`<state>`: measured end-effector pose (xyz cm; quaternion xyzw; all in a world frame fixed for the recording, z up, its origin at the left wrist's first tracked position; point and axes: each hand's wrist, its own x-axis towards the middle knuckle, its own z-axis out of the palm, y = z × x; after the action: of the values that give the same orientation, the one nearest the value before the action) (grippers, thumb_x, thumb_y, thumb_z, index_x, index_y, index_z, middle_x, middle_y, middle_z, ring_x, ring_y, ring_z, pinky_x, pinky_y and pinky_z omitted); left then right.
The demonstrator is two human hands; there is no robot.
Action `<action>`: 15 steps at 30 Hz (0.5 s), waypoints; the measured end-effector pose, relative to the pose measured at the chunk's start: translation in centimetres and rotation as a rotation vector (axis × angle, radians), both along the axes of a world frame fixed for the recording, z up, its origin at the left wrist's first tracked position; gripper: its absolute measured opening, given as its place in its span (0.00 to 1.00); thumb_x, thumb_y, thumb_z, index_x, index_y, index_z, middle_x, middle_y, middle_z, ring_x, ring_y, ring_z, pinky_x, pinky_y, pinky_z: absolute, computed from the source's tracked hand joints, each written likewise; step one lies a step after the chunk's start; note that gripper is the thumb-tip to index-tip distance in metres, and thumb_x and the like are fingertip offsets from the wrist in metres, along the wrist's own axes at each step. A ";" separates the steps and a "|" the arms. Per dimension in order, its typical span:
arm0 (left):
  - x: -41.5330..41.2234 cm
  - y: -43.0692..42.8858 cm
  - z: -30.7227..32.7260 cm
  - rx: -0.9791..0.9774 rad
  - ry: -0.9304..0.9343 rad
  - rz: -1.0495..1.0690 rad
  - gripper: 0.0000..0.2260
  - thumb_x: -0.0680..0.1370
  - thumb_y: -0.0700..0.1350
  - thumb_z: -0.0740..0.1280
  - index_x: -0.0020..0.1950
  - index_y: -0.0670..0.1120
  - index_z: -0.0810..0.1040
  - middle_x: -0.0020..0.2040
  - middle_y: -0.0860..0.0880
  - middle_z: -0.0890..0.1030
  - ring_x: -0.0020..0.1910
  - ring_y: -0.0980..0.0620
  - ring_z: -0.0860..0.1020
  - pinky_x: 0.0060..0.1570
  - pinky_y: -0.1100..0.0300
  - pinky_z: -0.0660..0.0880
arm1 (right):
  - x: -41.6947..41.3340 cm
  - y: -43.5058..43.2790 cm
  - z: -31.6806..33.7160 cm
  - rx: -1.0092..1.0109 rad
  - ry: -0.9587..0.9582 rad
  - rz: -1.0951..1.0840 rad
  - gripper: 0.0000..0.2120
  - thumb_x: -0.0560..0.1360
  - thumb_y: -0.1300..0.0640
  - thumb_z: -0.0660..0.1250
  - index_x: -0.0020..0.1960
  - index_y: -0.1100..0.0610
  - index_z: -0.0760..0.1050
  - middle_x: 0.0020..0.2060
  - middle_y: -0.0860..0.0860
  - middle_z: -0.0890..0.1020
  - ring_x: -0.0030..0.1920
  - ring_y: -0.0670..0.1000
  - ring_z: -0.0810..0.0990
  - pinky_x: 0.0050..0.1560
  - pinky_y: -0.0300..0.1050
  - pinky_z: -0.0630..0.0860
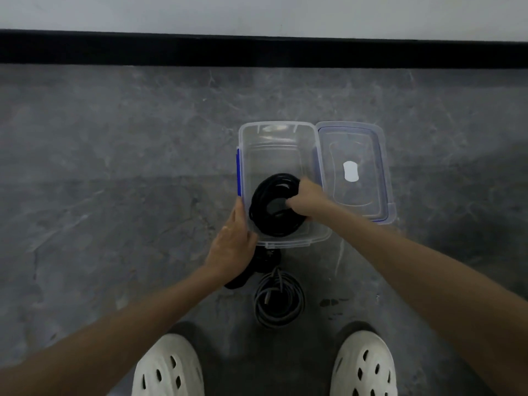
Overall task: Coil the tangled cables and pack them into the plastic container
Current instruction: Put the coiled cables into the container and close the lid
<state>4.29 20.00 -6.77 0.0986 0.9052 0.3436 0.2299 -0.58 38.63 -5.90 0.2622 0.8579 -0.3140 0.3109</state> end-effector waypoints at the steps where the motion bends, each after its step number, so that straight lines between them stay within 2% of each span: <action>1: 0.1 -0.2 0.1 0.007 0.000 -0.003 0.33 0.80 0.40 0.60 0.79 0.41 0.46 0.78 0.42 0.59 0.69 0.39 0.69 0.63 0.48 0.68 | 0.3 -0.1 -0.3 -0.019 -0.023 0.030 0.23 0.75 0.58 0.68 0.67 0.62 0.65 0.61 0.61 0.73 0.57 0.60 0.76 0.50 0.51 0.77; 5: 0.3 -1.4 0.1 0.021 0.019 -0.006 0.31 0.80 0.43 0.61 0.79 0.42 0.49 0.77 0.43 0.62 0.71 0.41 0.68 0.65 0.51 0.65 | 1.2 -0.7 -0.9 -0.094 -0.060 0.066 0.30 0.76 0.56 0.69 0.71 0.62 0.59 0.64 0.61 0.73 0.61 0.60 0.74 0.51 0.47 0.73; 8: 0.4 -1.6 0.2 0.018 0.023 -0.014 0.32 0.80 0.45 0.62 0.79 0.41 0.50 0.77 0.42 0.63 0.71 0.42 0.68 0.66 0.52 0.65 | 1.4 -1.3 -0.4 0.024 -0.076 0.214 0.36 0.78 0.50 0.65 0.75 0.65 0.50 0.68 0.64 0.69 0.65 0.63 0.72 0.58 0.50 0.74; 10: 0.3 -1.4 0.1 0.015 0.013 -0.008 0.32 0.81 0.46 0.62 0.79 0.41 0.50 0.76 0.42 0.63 0.71 0.42 0.67 0.66 0.51 0.65 | 1.4 -1.5 0.9 0.149 -0.075 0.351 0.33 0.80 0.50 0.61 0.75 0.65 0.51 0.68 0.67 0.66 0.64 0.66 0.71 0.60 0.55 0.73; 12: 0.3 -1.3 0.1 0.008 0.012 -0.014 0.32 0.81 0.46 0.62 0.79 0.41 0.49 0.76 0.42 0.63 0.71 0.41 0.67 0.66 0.51 0.65 | 1.6 -1.6 2.8 0.233 0.000 0.479 0.24 0.80 0.53 0.60 0.70 0.65 0.59 0.65 0.67 0.68 0.61 0.67 0.72 0.56 0.55 0.73; 15: 0.2 -1.6 0.1 -0.005 0.015 -0.040 0.33 0.81 0.48 0.62 0.79 0.41 0.48 0.77 0.42 0.62 0.72 0.41 0.66 0.67 0.50 0.65 | 3.4 -2.0 5.6 0.176 0.333 0.594 0.10 0.77 0.60 0.59 0.57 0.63 0.70 0.53 0.60 0.74 0.51 0.61 0.75 0.50 0.54 0.75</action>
<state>4.49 18.45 -6.65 0.1187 0.9057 0.3357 0.2301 2.84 36.68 -0.31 -0.0279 0.9595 -0.1731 0.2206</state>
